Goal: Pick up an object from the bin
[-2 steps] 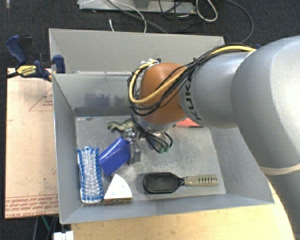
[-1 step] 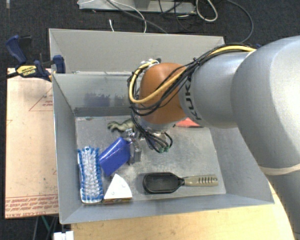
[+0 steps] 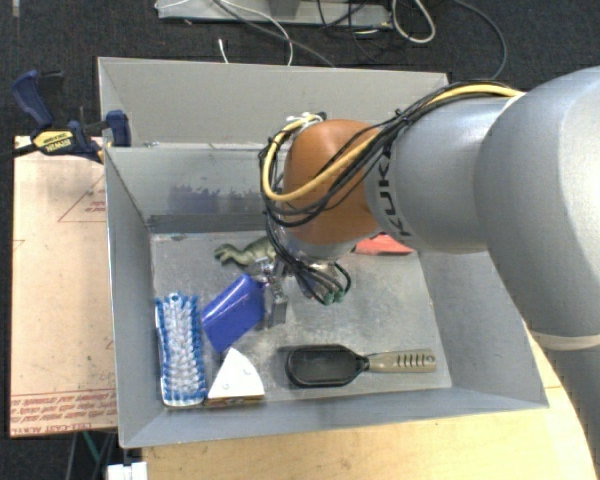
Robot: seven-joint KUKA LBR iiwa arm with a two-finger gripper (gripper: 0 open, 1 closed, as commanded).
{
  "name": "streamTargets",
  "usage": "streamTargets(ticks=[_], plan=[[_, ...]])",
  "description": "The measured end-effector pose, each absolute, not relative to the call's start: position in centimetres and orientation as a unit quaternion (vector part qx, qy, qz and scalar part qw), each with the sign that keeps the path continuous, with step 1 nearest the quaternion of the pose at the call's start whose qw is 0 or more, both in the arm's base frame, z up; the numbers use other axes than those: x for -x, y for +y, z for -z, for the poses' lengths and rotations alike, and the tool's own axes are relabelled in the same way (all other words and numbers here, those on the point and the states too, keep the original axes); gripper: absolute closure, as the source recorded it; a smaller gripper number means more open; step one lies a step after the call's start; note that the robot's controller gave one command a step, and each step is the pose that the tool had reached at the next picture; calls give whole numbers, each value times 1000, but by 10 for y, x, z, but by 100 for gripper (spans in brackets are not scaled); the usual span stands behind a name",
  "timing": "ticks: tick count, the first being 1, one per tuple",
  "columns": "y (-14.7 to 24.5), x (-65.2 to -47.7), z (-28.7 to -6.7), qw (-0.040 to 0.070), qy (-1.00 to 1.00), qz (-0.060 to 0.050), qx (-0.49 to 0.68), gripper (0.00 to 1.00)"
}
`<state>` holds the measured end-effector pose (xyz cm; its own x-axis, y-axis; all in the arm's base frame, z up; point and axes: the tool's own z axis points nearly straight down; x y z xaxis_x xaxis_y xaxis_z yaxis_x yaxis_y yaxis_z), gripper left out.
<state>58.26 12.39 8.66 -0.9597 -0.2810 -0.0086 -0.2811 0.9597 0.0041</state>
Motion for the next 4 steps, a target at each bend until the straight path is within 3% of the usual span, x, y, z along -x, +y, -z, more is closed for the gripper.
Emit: streamTargets(ticks=[1, 2, 3, 4], plan=[[119, -592, -116, 11, 990, -3, 143, 100], [97, -634, -85, 12, 994, -5, 110, 100], [126, -610, -90, 13, 991, -4, 130, 0], [126, -610, -90, 13, 992, -4, 129, 0]])
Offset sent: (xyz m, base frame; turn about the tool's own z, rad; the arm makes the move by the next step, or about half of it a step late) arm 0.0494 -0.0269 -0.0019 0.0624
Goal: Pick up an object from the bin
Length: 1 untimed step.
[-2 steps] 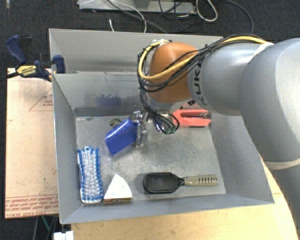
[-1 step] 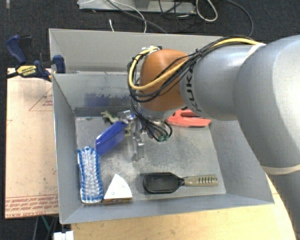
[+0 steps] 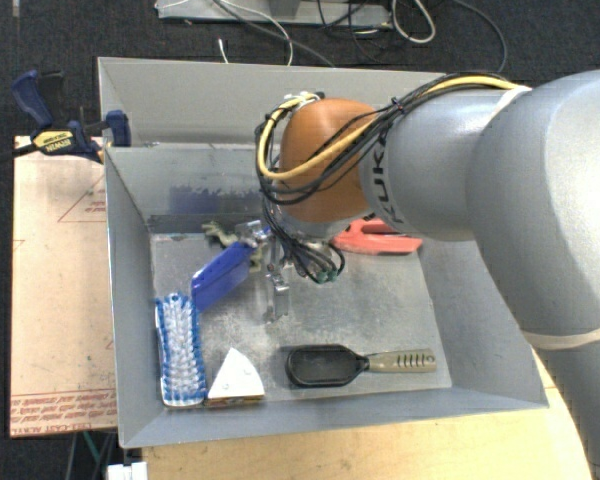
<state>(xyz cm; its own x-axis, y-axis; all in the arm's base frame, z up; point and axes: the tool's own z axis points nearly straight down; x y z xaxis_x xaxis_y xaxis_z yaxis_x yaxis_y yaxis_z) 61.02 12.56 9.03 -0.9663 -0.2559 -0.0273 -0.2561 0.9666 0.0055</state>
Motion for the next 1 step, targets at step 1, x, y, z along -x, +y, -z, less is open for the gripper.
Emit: streamTargets(ticks=[1], plan=[[167, -627, -70, 12, 990, -3, 137, 0]])
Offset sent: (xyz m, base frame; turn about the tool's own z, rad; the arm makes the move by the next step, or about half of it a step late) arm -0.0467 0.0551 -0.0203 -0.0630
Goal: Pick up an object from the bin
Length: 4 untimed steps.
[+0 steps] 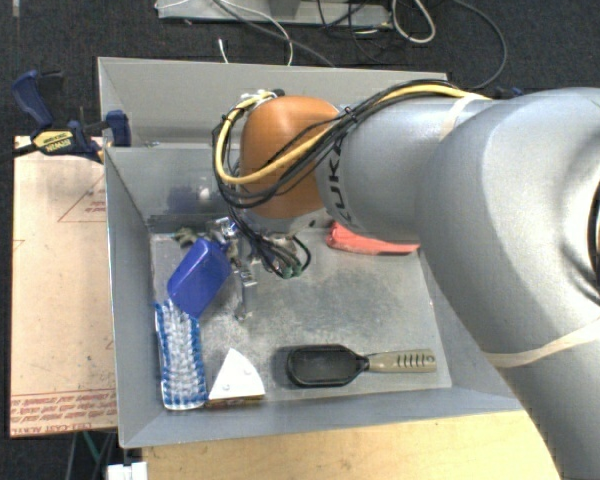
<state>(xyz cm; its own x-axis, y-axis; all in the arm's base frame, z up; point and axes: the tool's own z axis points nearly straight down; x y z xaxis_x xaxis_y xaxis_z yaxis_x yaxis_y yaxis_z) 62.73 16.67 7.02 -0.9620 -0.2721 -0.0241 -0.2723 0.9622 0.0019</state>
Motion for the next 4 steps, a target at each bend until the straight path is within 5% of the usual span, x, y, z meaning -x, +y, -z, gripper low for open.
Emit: streamTargets(ticks=[1, 2, 4], plan=[[181, -565, -73, 19, 987, -3, 161, 0], [204, -622, -80, 17, 999, -2, 28, 100], [202, -623, -78, 19, 999, 0, 35, 100]])
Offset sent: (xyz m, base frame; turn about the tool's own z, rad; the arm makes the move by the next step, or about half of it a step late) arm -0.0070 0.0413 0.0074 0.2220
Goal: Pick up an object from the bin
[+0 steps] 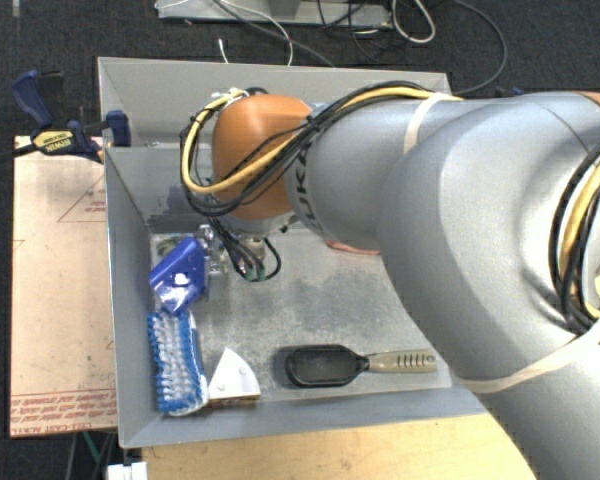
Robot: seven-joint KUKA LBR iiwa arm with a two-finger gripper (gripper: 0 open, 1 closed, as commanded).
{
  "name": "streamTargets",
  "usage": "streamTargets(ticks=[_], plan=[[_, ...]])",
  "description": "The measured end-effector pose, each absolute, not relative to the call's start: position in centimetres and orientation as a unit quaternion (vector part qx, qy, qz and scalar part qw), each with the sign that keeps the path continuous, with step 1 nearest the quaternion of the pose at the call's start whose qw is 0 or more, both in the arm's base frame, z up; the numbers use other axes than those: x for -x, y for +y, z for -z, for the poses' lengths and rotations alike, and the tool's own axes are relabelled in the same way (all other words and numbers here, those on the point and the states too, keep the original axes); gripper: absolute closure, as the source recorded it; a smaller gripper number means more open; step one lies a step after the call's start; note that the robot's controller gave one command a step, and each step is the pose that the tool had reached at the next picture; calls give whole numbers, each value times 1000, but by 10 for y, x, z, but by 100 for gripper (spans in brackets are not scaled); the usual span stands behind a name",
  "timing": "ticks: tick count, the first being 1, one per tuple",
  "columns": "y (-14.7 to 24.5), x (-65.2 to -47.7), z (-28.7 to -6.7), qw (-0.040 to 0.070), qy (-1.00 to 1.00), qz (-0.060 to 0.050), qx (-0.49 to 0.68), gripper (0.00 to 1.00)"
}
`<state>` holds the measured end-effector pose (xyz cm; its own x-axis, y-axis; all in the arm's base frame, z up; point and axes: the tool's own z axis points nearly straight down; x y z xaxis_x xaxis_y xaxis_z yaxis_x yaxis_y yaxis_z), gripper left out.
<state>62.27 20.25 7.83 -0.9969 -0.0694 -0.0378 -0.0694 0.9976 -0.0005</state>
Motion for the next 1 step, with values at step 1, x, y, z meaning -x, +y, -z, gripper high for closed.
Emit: streamTargets(ticks=[1], plan=[[211, -628, -74, 22, 999, -2, 25, 100]])
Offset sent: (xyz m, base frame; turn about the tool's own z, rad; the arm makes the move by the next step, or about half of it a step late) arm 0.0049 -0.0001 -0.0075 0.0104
